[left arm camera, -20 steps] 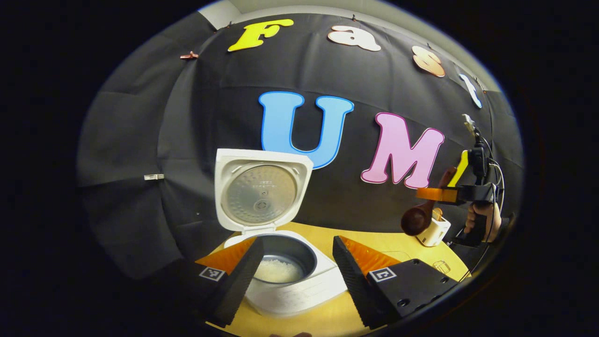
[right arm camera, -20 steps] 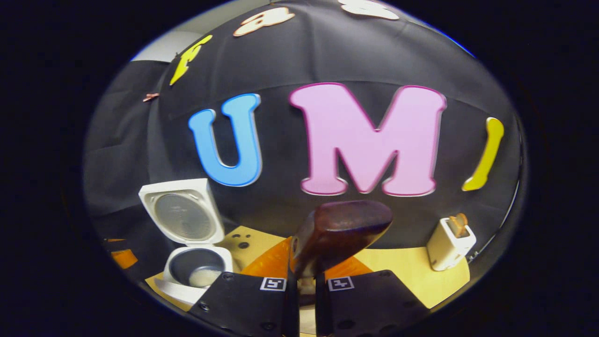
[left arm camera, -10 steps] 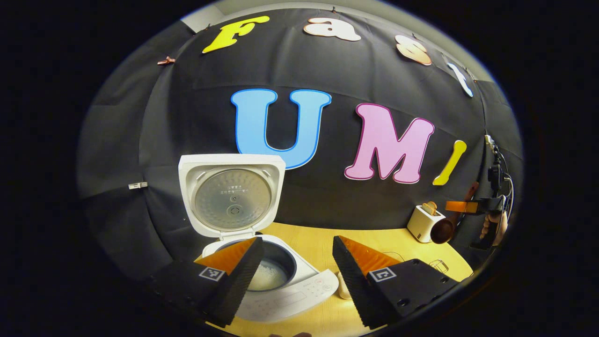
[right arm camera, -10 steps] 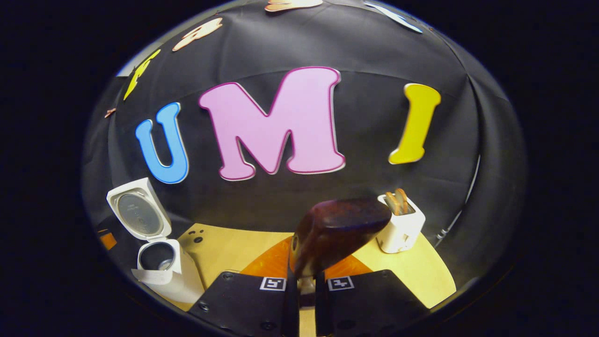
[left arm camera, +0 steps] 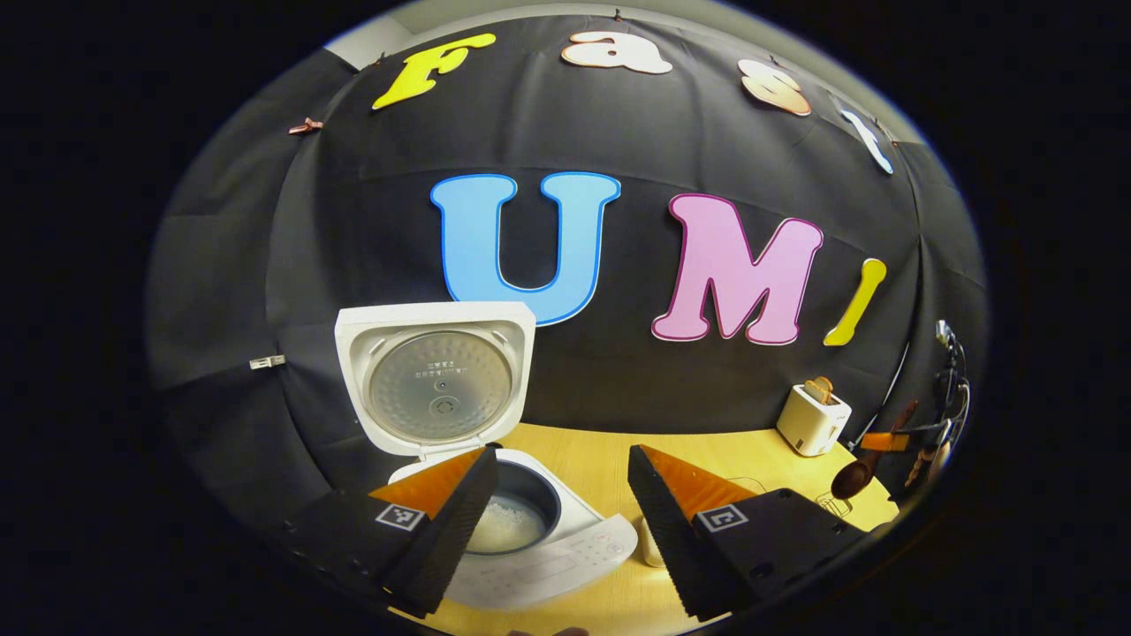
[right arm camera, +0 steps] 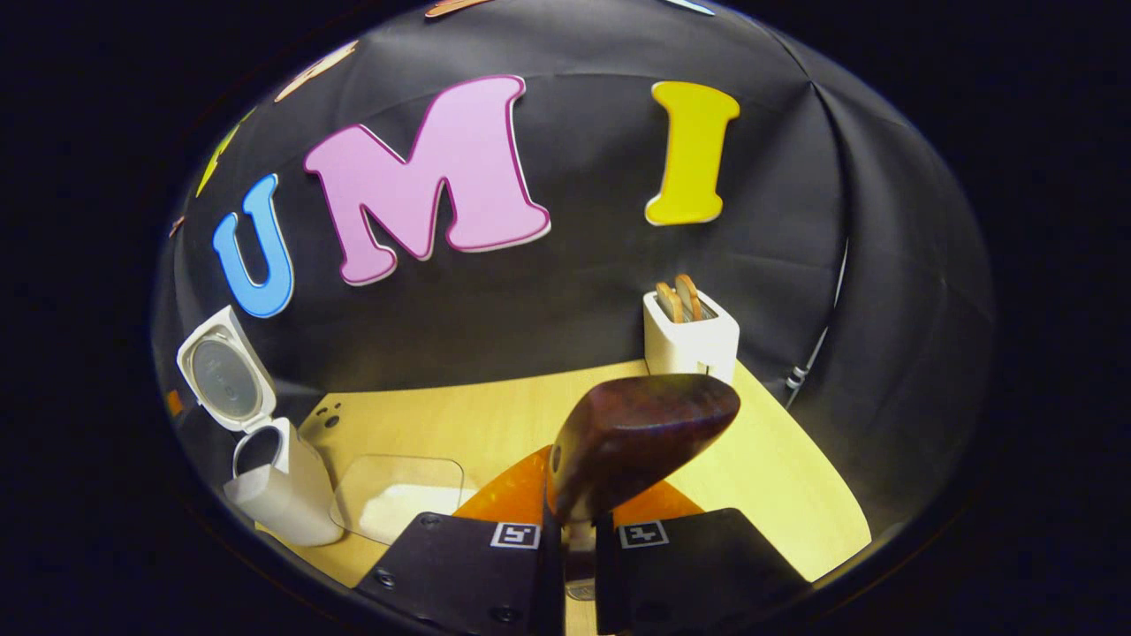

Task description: Close the left gripper, press the button to open the rice cooker; take a wooden spoon from the chopstick holder with the right hand, scoop a spoonful of rice and pour it into the rice cooker, then put the wooden spoon back into the chopstick holder.

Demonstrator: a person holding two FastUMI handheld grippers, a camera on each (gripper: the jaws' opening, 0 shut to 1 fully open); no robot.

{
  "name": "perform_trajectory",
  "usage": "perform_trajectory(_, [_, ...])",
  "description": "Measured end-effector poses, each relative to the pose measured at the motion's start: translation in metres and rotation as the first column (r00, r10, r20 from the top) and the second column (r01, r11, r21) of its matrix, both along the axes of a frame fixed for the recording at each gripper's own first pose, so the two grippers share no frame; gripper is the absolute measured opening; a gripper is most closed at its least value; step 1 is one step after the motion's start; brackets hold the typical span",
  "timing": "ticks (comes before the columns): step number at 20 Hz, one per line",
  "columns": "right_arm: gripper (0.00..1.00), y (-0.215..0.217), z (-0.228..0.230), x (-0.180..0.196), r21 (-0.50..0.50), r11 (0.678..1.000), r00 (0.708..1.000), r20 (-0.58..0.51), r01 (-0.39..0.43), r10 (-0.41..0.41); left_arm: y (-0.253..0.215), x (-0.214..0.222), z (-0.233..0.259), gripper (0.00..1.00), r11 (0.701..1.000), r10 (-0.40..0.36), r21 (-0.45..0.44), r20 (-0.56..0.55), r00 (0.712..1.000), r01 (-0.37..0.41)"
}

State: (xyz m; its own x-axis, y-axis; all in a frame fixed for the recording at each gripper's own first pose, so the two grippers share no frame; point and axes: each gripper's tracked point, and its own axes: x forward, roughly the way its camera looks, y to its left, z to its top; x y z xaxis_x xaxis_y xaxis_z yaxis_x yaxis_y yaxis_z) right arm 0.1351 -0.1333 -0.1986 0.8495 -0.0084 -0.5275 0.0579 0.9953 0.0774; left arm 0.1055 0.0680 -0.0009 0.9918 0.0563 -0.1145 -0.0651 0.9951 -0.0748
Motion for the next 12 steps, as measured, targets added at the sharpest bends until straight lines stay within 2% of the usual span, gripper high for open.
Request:
perform_trajectory(4, [0.17, -0.005, -0.043, -0.011, 0.001, 1.000, 0.998, -0.058, 0.014, -0.014, -0.010, -0.002, 0.007, 0.95, 1.000, -0.013, 0.014, 0.006, 1.000, 0.013])
perform_trajectory(7, [0.17, -0.013, -0.073, -0.008, -0.053, 0.998, 0.997, -0.075, 0.022, -0.026, -0.016, -0.001, 0.012, 0.95, 1.000, -0.020, 0.003, 0.015, 1.000, 0.020])
perform_trajectory(12, [0.19, -0.017, -0.116, -0.018, -0.016, 0.996, 0.983, -0.158, 0.092, -0.094, -0.032, 0.011, 0.005, 0.96, 0.990, -0.042, -0.134, 0.008, 0.999, 0.042])
